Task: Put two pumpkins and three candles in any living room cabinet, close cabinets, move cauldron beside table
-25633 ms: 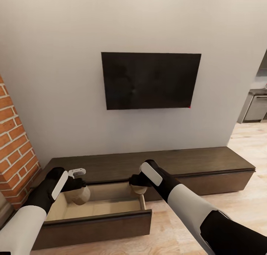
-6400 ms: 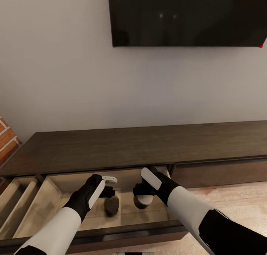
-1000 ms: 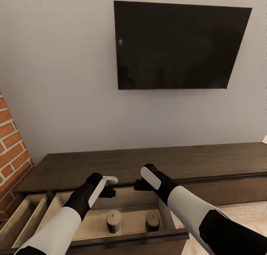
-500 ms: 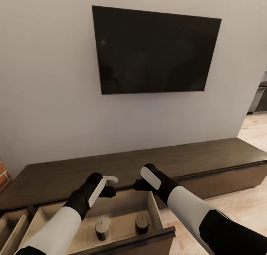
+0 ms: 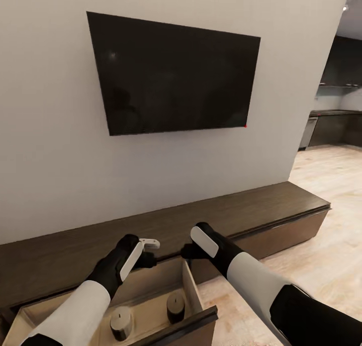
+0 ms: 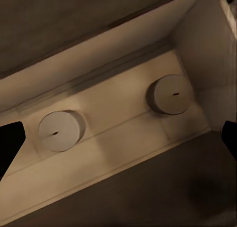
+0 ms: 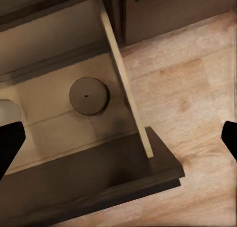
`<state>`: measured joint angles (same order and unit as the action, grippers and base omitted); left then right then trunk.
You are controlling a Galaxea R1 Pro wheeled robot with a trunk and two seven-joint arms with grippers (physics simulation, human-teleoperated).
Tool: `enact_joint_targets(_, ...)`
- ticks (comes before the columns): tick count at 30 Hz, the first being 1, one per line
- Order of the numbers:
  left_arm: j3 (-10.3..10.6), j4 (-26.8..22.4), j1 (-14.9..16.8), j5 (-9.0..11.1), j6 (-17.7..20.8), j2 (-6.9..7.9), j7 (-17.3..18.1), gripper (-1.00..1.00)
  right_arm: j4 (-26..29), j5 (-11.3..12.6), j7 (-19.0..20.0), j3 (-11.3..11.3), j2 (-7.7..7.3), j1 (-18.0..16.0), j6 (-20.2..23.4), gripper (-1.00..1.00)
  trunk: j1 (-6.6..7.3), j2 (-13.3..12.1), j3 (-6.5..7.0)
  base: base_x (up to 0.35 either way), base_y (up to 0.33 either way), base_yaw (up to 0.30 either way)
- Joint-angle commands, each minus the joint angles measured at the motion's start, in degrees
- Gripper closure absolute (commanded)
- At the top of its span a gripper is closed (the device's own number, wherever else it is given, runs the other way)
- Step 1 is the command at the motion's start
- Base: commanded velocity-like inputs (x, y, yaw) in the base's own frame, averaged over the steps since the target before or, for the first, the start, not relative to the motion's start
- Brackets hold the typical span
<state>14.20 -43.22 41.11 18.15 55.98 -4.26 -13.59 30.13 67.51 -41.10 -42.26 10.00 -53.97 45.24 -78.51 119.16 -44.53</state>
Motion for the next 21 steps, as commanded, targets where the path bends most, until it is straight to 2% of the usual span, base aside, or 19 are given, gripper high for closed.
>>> enact_joint_targets(1, 0.13, -0.08, 0.02, 0.62, 0.18, 0.04, -0.56, -1.00, 0.01, 0.51, -0.48, -0.28, 0.00, -0.06, 0.02, -1.00, 0.23, -0.39, 0.12, 0.000, 0.000, -0.292)
enact_joint_targets(21, 0.13, -0.10, 0.02, 0.46, 0.18, 0.00, -0.72, -1.00, 0.01, 0.51, -0.47, -0.28, 0.00, -0.08, 0.02, -1.00, 4.63, -8.41, 3.71, 0.000, 0.000, -0.292)
